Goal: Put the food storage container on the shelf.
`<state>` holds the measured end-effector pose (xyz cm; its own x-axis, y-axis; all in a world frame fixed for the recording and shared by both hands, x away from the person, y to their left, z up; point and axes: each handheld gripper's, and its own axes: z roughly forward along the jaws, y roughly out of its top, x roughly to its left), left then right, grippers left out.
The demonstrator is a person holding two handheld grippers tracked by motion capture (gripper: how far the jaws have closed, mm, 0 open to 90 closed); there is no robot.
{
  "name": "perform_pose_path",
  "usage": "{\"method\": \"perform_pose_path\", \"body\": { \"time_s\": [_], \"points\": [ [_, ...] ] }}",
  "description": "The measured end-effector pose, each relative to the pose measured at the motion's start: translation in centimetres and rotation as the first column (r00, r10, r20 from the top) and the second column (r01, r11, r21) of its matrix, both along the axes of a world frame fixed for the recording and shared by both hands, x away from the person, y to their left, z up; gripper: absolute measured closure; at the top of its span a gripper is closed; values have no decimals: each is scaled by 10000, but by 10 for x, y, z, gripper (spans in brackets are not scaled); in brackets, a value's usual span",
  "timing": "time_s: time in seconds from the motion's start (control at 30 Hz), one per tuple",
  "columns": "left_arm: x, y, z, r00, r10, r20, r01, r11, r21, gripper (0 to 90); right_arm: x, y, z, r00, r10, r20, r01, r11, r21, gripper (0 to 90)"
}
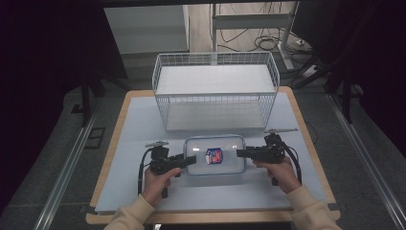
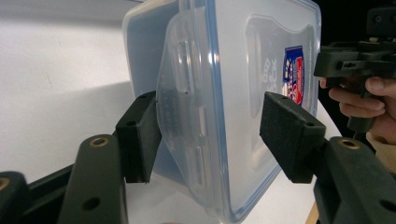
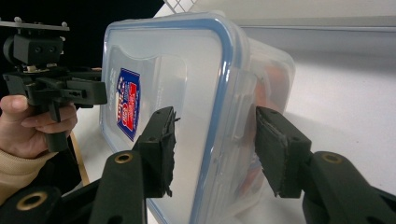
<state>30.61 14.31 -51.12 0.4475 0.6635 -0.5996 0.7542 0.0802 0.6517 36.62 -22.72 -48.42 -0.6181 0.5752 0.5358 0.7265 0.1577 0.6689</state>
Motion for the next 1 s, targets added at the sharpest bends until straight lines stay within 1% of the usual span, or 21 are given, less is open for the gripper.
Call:
{"method": "perform_pose_path", "body": {
  "time_s": [0.23,0.27,0.3,0.37,0.53,0.67,0.73,0.83,1.0],
  "points": [
    [-2,-1,3,9998,104,156,-106,9999,133,408,-4,1,2,9998,-64,206,65,10000,-23,509],
    [-2,-1,3,9998,104,156,-106,9999,133,408,-5,1,2,9997,-37,223,38,10000,-59,520],
    [-2,0,3,9998,121,165,-124,9998,126,407,-5,0,2,9997,-53,223,53,10000,21,525],
    [-2,0,3,9998,112,172,-114,9998,132,408,-6,0,3,9996,-45,285,45,10000,27,525],
    [-1,0,3,9997,81,221,-85,9998,172,410,-5,0,2,9996,-51,265,49,10000,54,525],
    [-2,0,4,9996,92,259,-96,9999,123,413,-6,0,2,9994,-50,342,49,10000,57,526],
    [-2,2,6,9993,63,370,-64,10000,31,422,-6,-1,3,9993,-79,364,74,9999,117,525],
    [-3,2,11,9983,141,573,-146,9999,72,423,-7,-1,6,9989,-100,466,90,9997,237,525],
    [-4,2,16,9972,167,727,-174,9998,85,422,-8,-1,11,9977,-115,672,96,9995,287,525]
  ]
}}
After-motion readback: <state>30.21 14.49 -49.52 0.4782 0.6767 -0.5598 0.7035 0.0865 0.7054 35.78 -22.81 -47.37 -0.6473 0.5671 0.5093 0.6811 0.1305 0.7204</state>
